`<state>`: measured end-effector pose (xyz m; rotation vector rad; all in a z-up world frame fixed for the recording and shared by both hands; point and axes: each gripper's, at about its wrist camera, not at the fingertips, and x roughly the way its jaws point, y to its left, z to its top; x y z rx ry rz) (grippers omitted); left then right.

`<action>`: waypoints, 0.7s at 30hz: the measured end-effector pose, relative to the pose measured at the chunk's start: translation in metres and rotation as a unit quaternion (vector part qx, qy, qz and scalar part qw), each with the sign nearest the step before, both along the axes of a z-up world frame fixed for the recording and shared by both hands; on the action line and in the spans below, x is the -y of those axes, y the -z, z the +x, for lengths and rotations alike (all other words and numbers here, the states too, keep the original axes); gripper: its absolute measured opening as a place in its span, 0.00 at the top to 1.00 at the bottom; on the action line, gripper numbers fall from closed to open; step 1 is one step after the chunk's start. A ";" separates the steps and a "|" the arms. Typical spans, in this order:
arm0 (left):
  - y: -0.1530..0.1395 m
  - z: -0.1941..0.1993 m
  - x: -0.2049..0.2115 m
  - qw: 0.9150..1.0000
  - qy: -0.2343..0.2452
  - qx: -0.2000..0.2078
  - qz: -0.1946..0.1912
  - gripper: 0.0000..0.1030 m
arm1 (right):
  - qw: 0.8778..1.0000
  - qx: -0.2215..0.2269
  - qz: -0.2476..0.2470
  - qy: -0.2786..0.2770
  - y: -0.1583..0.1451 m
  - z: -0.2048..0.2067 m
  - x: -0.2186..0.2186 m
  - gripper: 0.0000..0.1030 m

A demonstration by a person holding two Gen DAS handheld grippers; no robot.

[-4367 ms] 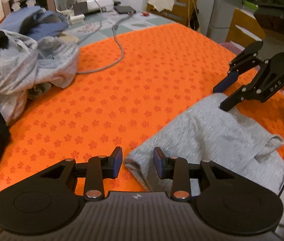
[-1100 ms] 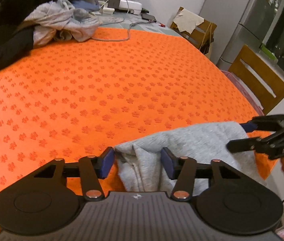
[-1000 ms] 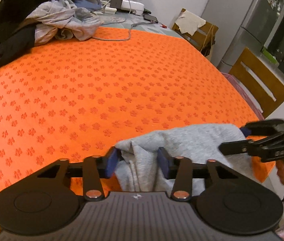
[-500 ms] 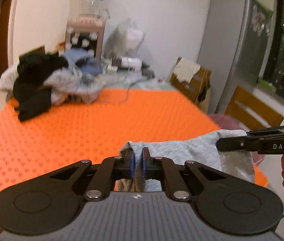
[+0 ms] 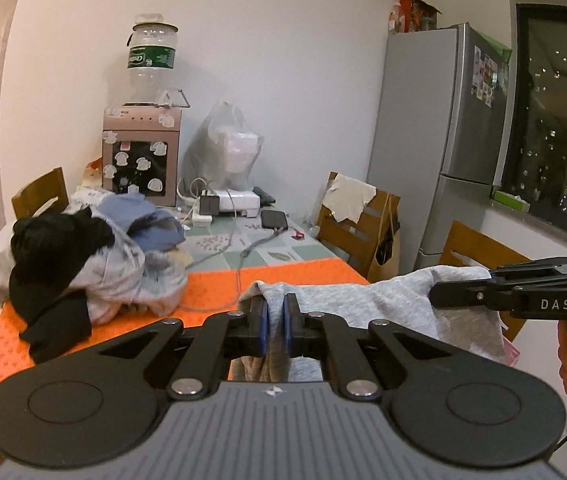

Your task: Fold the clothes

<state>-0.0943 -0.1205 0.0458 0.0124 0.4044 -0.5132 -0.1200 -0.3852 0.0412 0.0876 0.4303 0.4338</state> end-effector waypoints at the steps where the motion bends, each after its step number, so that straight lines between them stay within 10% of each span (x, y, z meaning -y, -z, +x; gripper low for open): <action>1: 0.001 0.010 0.003 1.000 -0.001 0.001 0.005 0.91 | 1.000 -0.002 0.002 0.000 0.000 0.009 0.002 0.87; 21: 0.128 0.217 0.042 0.985 -0.043 -0.136 0.101 0.91 | 0.987 -0.153 -0.041 -0.033 0.131 0.227 0.019 0.86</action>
